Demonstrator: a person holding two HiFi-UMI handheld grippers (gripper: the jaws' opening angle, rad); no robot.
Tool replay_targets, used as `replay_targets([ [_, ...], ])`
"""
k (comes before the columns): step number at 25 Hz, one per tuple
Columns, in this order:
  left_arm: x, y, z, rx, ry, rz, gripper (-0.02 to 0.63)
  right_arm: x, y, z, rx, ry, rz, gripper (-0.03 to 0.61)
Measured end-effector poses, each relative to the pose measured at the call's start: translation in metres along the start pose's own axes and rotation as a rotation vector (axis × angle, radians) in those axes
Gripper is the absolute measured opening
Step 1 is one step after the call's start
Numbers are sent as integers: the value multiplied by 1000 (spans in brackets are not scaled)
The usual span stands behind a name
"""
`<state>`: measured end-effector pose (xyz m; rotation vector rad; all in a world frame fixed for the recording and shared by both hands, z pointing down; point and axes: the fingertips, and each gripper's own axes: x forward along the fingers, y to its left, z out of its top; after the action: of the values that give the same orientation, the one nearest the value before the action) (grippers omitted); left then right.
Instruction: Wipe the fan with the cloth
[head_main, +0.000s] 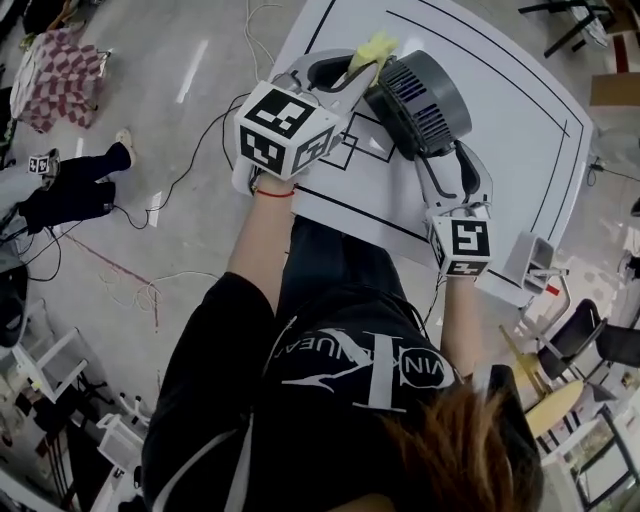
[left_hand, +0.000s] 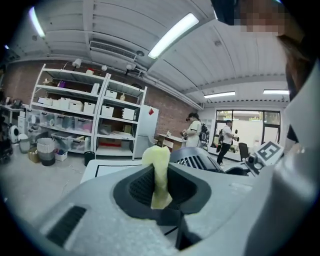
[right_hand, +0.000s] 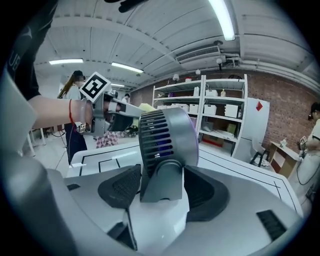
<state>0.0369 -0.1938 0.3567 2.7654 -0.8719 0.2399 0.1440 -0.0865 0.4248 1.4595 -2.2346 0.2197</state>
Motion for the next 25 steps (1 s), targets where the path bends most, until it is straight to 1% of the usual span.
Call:
replay_targets([
  [2, -6, -17, 9, -43, -37, -54, 55, -1, -4, 1, 28, -13, -7, 267],
  [4, -16, -40, 24, -95, -81, -142, 57, 0, -5, 1, 44, -20, -9, 267],
  [5, -19, -53, 29, -102, -83, -188, 55, 1, -5, 2, 47, -22, -7, 267],
  [7, -21, -79, 31, -80, -43, -274, 55, 3, -3, 3, 56, -27, -7, 267],
  [10, -16, -124, 28, -23, 33, -398, 55, -3, -4, 0, 67, -33, -11, 264],
  [11, -12, -138, 26, -11, 50, -429, 55, -6, -5, -1, 69, -35, -10, 264],
  [13, -4, -157, 21, -12, 79, -460, 55, -8, -6, 0, 74, -39, -8, 264],
  [15, 5, -161, 12, -24, 128, -464, 55, -6, -5, 3, 76, -43, -6, 262],
  [16, 10, -162, 6, -13, 167, -459, 55, -3, -4, 5, 75, -44, -6, 261],
  [17, 14, -162, 0, 15, 213, -446, 55, -1, -4, 6, 74, -44, -6, 261],
  [20, 24, -164, -16, 145, 344, -381, 55, 2, -3, 7, 68, -46, -5, 258],
  [25, 35, -166, -31, 301, 478, -257, 55, -1, -4, 4, 79, -49, -4, 252],
])
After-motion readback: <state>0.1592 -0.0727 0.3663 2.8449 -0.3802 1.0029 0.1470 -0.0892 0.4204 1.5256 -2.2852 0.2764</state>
